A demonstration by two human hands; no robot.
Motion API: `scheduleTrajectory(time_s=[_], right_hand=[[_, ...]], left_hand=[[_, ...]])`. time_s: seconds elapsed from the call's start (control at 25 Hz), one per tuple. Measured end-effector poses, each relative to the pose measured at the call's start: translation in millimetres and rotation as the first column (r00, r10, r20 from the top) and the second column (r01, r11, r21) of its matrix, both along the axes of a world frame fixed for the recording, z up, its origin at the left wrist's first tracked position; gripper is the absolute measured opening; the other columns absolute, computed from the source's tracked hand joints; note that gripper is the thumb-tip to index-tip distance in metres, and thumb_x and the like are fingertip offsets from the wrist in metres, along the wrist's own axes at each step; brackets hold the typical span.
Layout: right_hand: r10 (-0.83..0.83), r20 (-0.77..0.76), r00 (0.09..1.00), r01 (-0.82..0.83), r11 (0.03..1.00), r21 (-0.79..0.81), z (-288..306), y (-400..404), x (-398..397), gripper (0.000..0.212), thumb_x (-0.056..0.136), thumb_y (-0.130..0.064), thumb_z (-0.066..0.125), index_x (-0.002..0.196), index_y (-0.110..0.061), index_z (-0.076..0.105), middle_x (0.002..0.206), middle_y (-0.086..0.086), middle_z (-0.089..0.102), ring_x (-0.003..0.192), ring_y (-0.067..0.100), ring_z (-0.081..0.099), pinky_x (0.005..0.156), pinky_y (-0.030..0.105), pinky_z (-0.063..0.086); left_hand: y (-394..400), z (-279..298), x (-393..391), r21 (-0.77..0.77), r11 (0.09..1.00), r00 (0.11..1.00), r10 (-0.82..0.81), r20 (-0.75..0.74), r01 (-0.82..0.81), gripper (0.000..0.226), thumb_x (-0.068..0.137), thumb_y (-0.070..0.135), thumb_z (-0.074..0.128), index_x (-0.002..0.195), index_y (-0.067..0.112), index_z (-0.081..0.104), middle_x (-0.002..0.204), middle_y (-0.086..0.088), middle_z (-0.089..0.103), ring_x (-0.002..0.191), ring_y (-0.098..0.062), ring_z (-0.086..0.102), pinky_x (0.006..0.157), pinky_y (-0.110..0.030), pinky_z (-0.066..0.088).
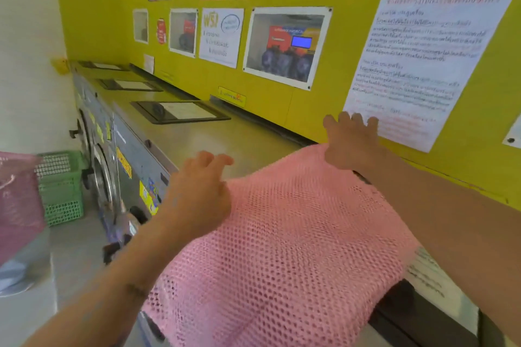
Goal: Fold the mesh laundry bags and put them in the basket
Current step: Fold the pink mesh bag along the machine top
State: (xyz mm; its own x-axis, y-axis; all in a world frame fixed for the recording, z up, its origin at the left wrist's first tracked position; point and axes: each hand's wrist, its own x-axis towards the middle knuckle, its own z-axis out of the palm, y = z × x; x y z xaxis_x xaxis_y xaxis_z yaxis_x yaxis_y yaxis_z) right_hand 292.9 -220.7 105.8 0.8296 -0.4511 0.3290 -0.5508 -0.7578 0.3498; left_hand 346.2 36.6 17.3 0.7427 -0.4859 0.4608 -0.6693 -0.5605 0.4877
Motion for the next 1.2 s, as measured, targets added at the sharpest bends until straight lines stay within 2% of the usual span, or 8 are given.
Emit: scheduleTrajectory(time_s=[0.08, 0.2, 0.32, 0.4, 0.48, 0.72, 0.92, 1.2], right_hand=[[0.025, -0.003, 1.000, -0.025, 0.995, 0.099, -14.2, 13.6, -6.7, 0.054, 0.084, -0.030, 0.056, 0.135, -0.019, 0.042, 0.133, 0.013, 0.046, 0.124, 0.037, 0.042, 0.103, 0.054, 0.034], [0.064, -0.175, 0.982, 0.000, 0.939, 0.345, -22.3, 25.3, -38.8, 0.050, 0.091, -0.048, 0.045, 0.135, -0.023, 0.050, 0.136, 0.007, 0.053, 0.120, 0.029, 0.052, 0.100, 0.047, 0.044], [0.090, -0.430, 0.898, 0.173, 0.828, 0.533, -47.2, 13.3, -80.0, 0.082, 0.082, -0.078, 0.026, 0.153, -0.036, 0.022, 0.162, 0.003, 0.024, 0.146, 0.025, 0.028, 0.117, 0.048, 0.025], [0.051, -0.437, 0.898, 0.230, 0.793, 0.565, -66.4, -5.3, -96.3, 0.096, 0.072, -0.087, 0.016, 0.154, -0.041, -0.004, 0.167, 0.003, 0.000, 0.152, 0.028, 0.004, 0.121, 0.051, 0.010], [-0.003, -0.380, 0.925, 0.239, 0.783, 0.574, -78.8, -25.8, -98.8, 0.090, 0.078, -0.084, 0.013, 0.153, -0.039, -0.012, 0.166, 0.008, -0.008, 0.152, 0.030, -0.006, 0.122, 0.052, 0.003], [-0.025, -0.318, 0.948, 0.220, 0.774, 0.594, -84.4, -43.9, -92.9, 0.090, 0.078, -0.083, 0.015, 0.154, -0.038, -0.007, 0.166, 0.008, -0.006, 0.152, 0.031, -0.005, 0.122, 0.052, 0.004], [0.061, -0.018, 0.998, -0.036, 0.771, 0.635, -45.5, -27.0, -130.5, 0.066, 0.094, -0.053, 0.050, 0.151, -0.027, 0.029, 0.162, -0.001, 0.025, 0.146, 0.019, 0.025, 0.118, 0.037, 0.023], [0.120, 0.043, 0.992, -0.126, 0.876, 0.466, 16.0, -10.4, -273.7, 0.043, 0.091, -0.029, 0.065, 0.133, -0.029, 0.056, 0.129, -0.012, 0.059, 0.112, 0.005, 0.055, 0.098, 0.032, 0.047]], left_hand=[[-20.3, -11.8, -15.8, 0.008, 0.966, 0.963, -0.257, 0.075, 0.258, 0.045, 0.088, 0.031, 0.045, 0.132, 0.028, 0.053, 0.134, 0.000, 0.054, 0.122, -0.020, 0.050, 0.108, -0.049, 0.037], [-46.2, -19.8, -32.5, 0.314, 0.844, 0.897, -0.437, -0.067, 0.435, 0.054, 0.092, 0.055, 0.030, 0.143, 0.040, 0.037, 0.153, 0.007, 0.036, 0.143, -0.013, 0.026, 0.118, -0.056, 0.011], [-62.5, -17.2, -22.4, 0.463, 0.771, 0.894, -0.427, -0.132, 0.437, 0.059, 0.093, 0.061, 0.024, 0.149, 0.043, 0.022, 0.161, 0.009, 0.019, 0.148, -0.012, 0.012, 0.120, -0.055, -0.001], [-78.2, -12.0, -16.2, 0.482, 0.724, 0.862, -0.479, -0.165, 0.494, 0.060, 0.093, 0.061, 0.025, 0.150, 0.043, 0.021, 0.162, 0.008, 0.017, 0.149, -0.014, 0.012, 0.120, -0.055, 0.000], [-99.6, -5.1, -11.2, 0.481, 0.692, 0.834, -0.521, -0.183, 0.538, 0.060, 0.093, 0.060, 0.029, 0.150, 0.040, 0.024, 0.162, 0.006, 0.021, 0.148, -0.017, 0.017, 0.119, -0.055, 0.007], [-120.9, -6.8, -3.1, 0.421, 0.731, 0.831, -0.544, -0.114, 0.537, 0.061, 0.089, 0.061, 0.036, 0.144, 0.034, 0.040, 0.152, 0.005, 0.041, 0.137, -0.018, 0.039, 0.115, -0.049, 0.029], [-117.8, 11.2, -22.2, 0.165, 0.828, 0.842, -0.538, -0.038, 0.537, 0.030, 0.092, 0.032, 0.054, 0.121, 0.027, 0.062, 0.119, 0.007, 0.064, 0.107, -0.011, 0.058, 0.097, -0.036, 0.049], [-143.0, 47.0, -120.3, -0.070, 0.725, 0.728, -0.685, 0.025, 0.685, 0.022, 0.091, 0.019, 0.055, 0.105, 0.030, 0.067, 0.101, 0.015, 0.066, 0.091, -0.002, 0.062, 0.075, -0.017, 0.046]])
